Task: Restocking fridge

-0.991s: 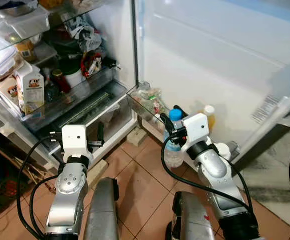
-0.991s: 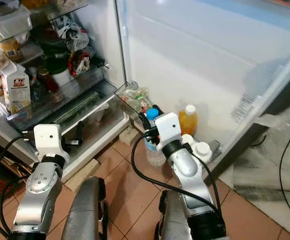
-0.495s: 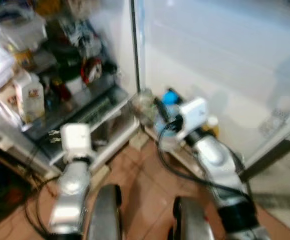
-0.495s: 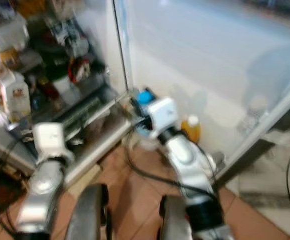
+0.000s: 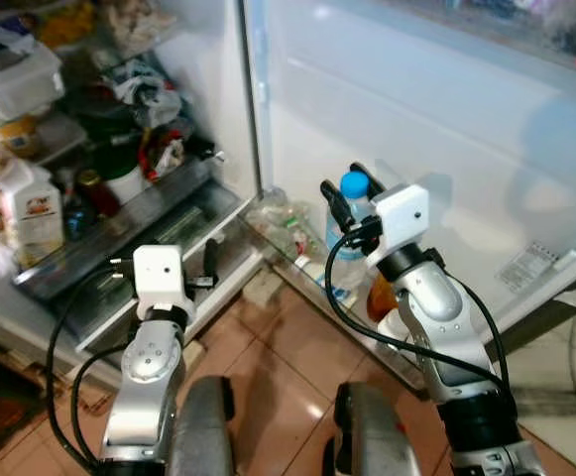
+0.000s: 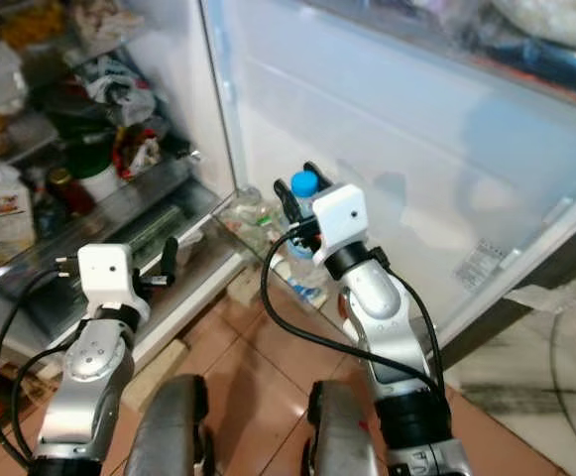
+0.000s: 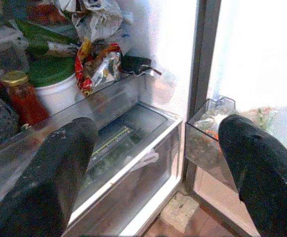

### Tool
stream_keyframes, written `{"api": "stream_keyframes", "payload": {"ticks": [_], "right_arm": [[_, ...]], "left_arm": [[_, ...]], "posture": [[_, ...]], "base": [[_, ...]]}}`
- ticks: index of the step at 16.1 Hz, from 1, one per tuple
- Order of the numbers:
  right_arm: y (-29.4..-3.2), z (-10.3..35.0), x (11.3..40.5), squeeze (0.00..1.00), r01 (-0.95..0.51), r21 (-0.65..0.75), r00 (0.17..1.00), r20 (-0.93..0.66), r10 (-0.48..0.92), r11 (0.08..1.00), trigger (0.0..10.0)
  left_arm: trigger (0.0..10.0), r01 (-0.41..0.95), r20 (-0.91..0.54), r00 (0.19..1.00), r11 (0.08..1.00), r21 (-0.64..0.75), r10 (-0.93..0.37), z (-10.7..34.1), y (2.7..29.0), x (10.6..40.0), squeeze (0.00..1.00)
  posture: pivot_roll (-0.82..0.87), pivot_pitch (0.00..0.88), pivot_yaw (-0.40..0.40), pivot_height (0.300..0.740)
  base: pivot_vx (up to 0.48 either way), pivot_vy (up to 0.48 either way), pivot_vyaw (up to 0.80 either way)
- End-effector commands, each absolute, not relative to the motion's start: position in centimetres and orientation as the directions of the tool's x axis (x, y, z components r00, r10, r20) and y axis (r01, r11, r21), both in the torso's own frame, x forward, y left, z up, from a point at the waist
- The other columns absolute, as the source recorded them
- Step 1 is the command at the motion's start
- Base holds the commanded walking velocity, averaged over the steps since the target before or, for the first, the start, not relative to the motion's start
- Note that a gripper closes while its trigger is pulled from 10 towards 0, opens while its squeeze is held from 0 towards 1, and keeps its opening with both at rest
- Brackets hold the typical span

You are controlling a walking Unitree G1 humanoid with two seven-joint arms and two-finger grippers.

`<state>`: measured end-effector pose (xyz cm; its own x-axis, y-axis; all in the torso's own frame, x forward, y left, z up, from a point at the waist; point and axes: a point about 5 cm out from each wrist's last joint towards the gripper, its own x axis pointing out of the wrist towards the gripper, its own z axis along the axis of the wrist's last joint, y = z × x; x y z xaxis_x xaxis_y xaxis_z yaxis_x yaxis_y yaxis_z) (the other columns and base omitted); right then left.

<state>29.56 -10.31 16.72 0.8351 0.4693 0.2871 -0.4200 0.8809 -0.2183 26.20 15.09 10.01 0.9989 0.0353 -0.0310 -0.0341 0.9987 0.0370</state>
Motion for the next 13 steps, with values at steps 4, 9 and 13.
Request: {"api": "stream_keyframes", "payload": {"ticks": [4, 9, 13], "right_arm": [[-9.4, 16.4, 30.2, 0.00, -0.396, -0.233, 0.844, 0.288, 0.452, 0.888, 10.0], [-10.1, 16.1, 32.7, 0.00, -0.333, -0.201, 0.886, 0.269, 0.378, 0.921, 10.0], [-11.5, 16.9, 35.5, 0.00, -0.185, -0.213, 0.920, 0.307, 0.246, 0.959, 10.0]], "left_arm": [[10.0, -0.073, -0.065, 0.995, 0.996, 0.060, 0.076, 9.6, 15.9, 25.3, 0.00], [10.0, -0.106, -0.097, 0.989, 0.992, 0.069, 0.112, 9.5, 16.8, 22.3, 0.00], [10.0, -0.107, -0.121, 0.986, 0.992, 0.072, 0.115, 10.0, 17.2, 20.6, 0.00]], "posture": [[0.08, 0.158, 0.002, 0.622], [0.14, 0.234, -0.009, 0.622], [0.18, 0.279, -0.007, 0.622]], "base": [[0.000, 0.000, 0.00], [0.000, 0.000, 0.00], [0.000, 0.000, 0.00]]}}
